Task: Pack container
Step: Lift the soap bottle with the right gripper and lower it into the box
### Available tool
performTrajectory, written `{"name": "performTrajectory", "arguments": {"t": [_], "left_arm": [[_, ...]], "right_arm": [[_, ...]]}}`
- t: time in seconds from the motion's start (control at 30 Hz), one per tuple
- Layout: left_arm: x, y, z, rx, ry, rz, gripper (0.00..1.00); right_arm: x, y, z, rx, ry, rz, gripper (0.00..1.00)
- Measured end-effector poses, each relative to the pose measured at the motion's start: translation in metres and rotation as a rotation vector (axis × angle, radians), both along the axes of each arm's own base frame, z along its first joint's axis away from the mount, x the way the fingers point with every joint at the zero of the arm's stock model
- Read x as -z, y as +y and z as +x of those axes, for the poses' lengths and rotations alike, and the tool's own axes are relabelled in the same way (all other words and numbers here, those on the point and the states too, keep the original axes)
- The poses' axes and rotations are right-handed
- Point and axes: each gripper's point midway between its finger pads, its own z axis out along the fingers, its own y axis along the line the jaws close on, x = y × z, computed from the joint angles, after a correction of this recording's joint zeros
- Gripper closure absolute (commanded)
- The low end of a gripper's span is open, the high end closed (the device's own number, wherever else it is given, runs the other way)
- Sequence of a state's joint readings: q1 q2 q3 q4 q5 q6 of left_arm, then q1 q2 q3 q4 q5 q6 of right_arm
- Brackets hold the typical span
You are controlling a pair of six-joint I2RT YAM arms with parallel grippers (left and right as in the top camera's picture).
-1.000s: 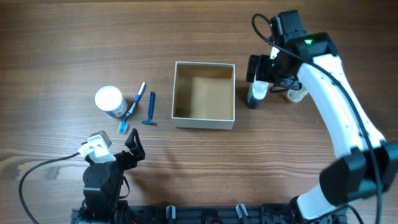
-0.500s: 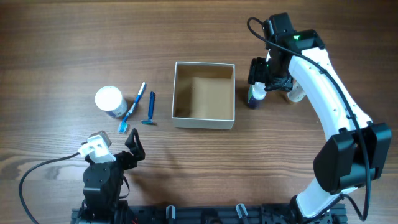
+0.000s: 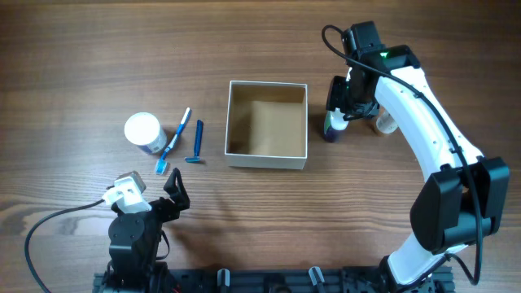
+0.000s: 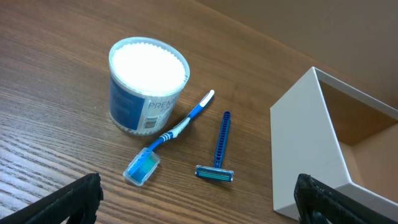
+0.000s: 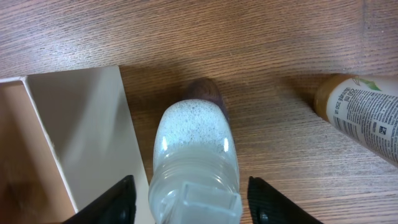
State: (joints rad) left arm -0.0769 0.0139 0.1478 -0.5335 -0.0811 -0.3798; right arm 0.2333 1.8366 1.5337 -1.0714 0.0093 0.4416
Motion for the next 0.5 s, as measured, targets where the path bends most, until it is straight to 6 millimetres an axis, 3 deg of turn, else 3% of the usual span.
{"name": "performTrajectory", "arguments": {"t": [0.33,0.43,0.5], "left_arm": [[0.0,0.0,0.0,0.0,0.0,0.0,0.0],[0.0,0.0,0.0,0.0,0.0,0.0,0.0],[0.0,0.0,0.0,0.0,0.0,0.0,0.0]], "right_arm": [[0.002,-0.003,-0.009,-0.019,0.037,-0.015,0.49],[0.002,-0.003,-0.01,-0.022,0.04,-0.016,0.63],[0.002,-0.003,-0.009,-0.023,0.037,-0.017,0.65]]}}
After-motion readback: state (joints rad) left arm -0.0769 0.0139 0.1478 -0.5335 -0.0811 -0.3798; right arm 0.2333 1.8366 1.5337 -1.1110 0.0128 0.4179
